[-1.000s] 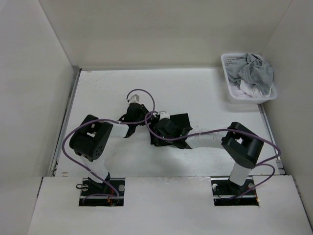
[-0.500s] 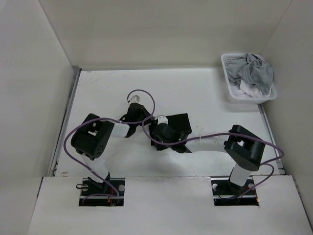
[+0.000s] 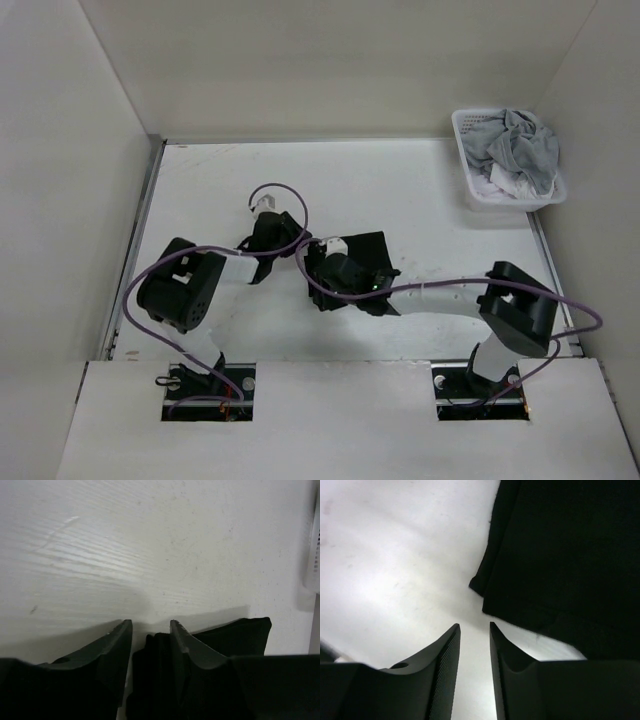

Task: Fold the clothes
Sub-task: Fold the tank top

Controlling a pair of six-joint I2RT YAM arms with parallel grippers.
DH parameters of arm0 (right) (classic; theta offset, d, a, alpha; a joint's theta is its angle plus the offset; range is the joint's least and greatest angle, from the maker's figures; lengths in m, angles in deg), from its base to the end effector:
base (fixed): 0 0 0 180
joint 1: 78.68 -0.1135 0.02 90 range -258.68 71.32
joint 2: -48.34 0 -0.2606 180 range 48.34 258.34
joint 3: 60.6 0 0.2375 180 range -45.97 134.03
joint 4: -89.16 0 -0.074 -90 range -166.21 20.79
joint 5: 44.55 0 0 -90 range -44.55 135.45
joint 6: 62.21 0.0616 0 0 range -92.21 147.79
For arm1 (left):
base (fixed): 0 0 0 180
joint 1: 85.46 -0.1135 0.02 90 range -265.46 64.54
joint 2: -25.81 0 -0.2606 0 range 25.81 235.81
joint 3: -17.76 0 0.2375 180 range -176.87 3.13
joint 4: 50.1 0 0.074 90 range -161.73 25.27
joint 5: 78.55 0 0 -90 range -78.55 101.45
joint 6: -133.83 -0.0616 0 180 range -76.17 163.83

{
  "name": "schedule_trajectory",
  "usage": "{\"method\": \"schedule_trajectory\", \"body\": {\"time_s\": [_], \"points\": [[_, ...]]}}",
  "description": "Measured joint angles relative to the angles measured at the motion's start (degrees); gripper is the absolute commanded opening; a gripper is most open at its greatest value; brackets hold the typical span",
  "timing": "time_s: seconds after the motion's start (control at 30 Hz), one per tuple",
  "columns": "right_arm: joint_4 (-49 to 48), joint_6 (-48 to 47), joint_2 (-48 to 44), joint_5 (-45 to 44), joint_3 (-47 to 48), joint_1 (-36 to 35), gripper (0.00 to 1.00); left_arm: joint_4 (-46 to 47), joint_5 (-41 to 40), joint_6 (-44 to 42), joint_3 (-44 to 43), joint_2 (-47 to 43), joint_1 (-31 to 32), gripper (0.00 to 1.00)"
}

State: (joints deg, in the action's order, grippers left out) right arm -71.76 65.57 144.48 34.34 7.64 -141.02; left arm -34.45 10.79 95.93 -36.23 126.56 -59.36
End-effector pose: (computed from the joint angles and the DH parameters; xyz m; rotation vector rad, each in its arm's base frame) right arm 0.1728 0.3040 0.1632 -0.4300 2.4178 0.5883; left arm 0.3123 -0.1522 0.1264 -0.5062 2.1603 -0.7800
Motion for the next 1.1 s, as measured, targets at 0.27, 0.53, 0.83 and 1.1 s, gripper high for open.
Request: {"method": "schedule_trajectory", "body": {"time_s": [0.27,0.53,0.83,1.1], "points": [[-1.55,-1.49,-26.82,0.0,-7.61,2.14,0.44,-4.81,-6.91,0.02,9.11,-21.77,-4.61,0.51],[-6.69,0.13,-48.0,-4.33,-24.37,21.38,0.09,-11.41,-9.44,-4.52,13.42,-38.88,-1.42,0.57],[-10.38,4.61,-59.14,-5.44,-42.36,40.0,0.52,-25.7,-9.46,-6.12,19.78,-49.51,2.95,0.59],[-14.47,6.21,-58.53,-5.07,-46.1,43.95,0.57,-30.62,-9.86,-6.75,20.35,-52.28,4.98,0.57]]}}
